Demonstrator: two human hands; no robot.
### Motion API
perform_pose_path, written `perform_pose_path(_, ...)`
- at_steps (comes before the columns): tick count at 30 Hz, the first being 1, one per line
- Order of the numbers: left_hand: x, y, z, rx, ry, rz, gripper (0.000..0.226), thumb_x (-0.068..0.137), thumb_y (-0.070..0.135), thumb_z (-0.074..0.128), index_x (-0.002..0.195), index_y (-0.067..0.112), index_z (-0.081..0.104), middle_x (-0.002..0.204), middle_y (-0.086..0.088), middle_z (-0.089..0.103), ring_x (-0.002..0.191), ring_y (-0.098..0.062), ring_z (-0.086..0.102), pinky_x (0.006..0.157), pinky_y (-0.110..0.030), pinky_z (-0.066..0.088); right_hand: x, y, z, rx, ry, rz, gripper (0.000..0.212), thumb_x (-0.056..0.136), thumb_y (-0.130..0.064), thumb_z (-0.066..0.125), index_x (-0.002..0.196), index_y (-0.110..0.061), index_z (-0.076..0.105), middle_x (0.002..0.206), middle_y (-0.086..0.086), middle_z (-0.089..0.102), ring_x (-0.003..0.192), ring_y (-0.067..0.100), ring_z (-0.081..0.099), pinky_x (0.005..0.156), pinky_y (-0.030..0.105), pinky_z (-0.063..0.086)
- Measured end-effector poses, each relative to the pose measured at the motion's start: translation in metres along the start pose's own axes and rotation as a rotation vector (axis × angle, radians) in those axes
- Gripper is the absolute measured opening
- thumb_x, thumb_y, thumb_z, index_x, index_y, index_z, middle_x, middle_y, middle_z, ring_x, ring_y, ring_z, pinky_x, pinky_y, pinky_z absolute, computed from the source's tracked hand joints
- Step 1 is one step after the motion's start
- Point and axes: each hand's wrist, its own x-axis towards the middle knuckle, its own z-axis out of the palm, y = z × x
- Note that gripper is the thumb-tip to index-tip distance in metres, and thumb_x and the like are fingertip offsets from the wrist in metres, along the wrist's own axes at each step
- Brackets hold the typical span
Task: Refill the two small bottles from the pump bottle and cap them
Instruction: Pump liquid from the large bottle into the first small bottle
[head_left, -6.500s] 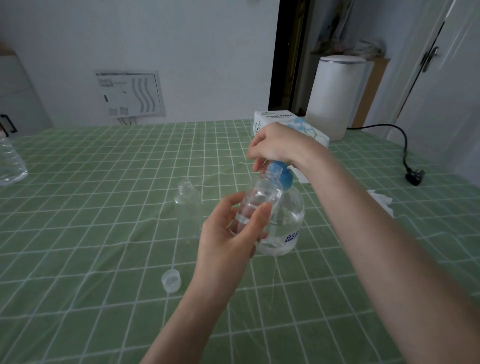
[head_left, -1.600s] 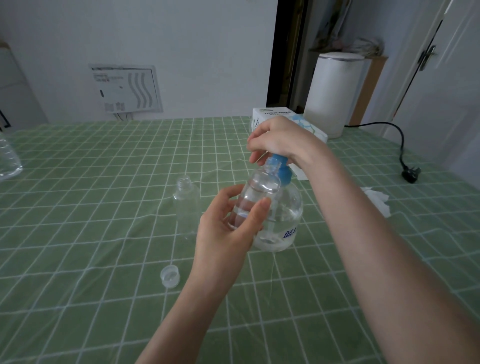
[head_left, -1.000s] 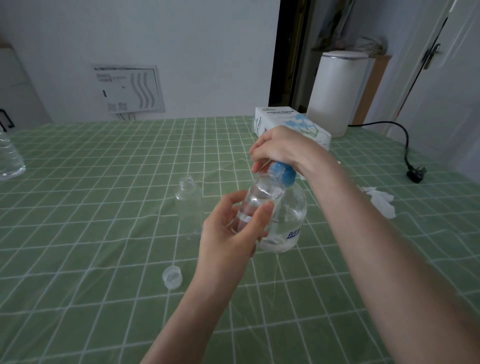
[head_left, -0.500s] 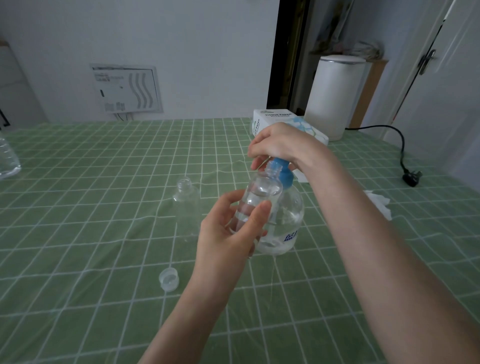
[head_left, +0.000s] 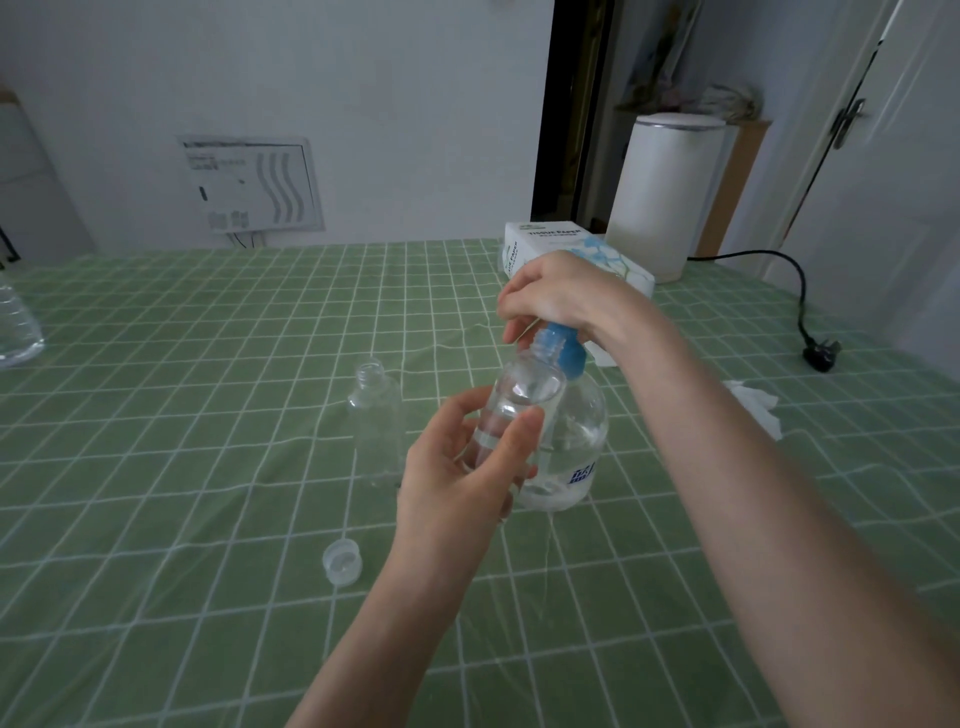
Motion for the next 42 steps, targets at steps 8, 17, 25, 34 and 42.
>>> perform_pose_path(8,0.0004,0.0013,0.0009,-0.009,-0.003,0.011,0.04,0.057,0.052,0.064,0.09,0.029,0.064,0.072,0.008,0.068,0.058,-0.006,0.061,0.045,-0.014,0.043,-0.0009,-0.0037,-0.0014,-0.041,-0.007,0.025,0.022,0.091,-0.013,0.059,0.11,-0.006,0.069,0.107,0.011,0.075,0.102,0.027,0.07,0.075,0.03,0.048)
perform_pose_path(17,0.0003,-0.0049,-0.0002,0.007,0.006,0.015,0.031,0.06,0.052,0.065,0.085,0.033,0.066,0.072,0.008,0.07,0.058,-0.005,0.063,0.044,-0.013,0.043,-0.0008,0.0021,0.0042,-0.011,-0.034,0.027,0.024,0.089,-0.006,0.059,0.111,-0.002,0.068,0.111,0.02,0.071,0.109,0.035,0.067,0.1,0.048,0.051)
perform_pose_path(25,0.0007,-0.0028,0.0002,0.0,0.009,0.024,0.037,0.061,0.05,0.064,0.09,0.028,0.065,0.071,0.008,0.069,0.057,-0.005,0.063,0.044,-0.014,0.043,-0.0022,-0.0003,-0.0007,-0.006,0.024,0.02,0.026,0.092,-0.011,0.056,0.114,-0.002,0.066,0.102,0.012,0.076,0.09,0.024,0.068,0.073,0.028,0.052)
perform_pose_path(34,0.0017,-0.0019,-0.0007,-0.007,0.0,0.031,0.03,0.059,0.05,0.065,0.085,0.033,0.065,0.07,0.008,0.069,0.058,-0.006,0.063,0.045,-0.013,0.043,-0.0016,-0.0046,-0.0024,-0.048,0.001,0.036,0.028,0.092,-0.013,0.055,0.116,-0.005,0.066,0.105,0.009,0.076,0.088,0.019,0.066,0.054,0.022,0.037)
perform_pose_path(42,0.0005,-0.0046,-0.0013,0.012,0.002,0.028,0.032,0.061,0.049,0.065,0.087,0.031,0.065,0.071,0.007,0.069,0.057,-0.006,0.062,0.044,-0.014,0.043,0.0008,0.0021,0.0045,-0.062,-0.008,0.044,0.026,0.09,-0.011,0.058,0.114,-0.003,0.067,0.104,0.012,0.075,0.108,0.029,0.067,0.1,0.041,0.05)
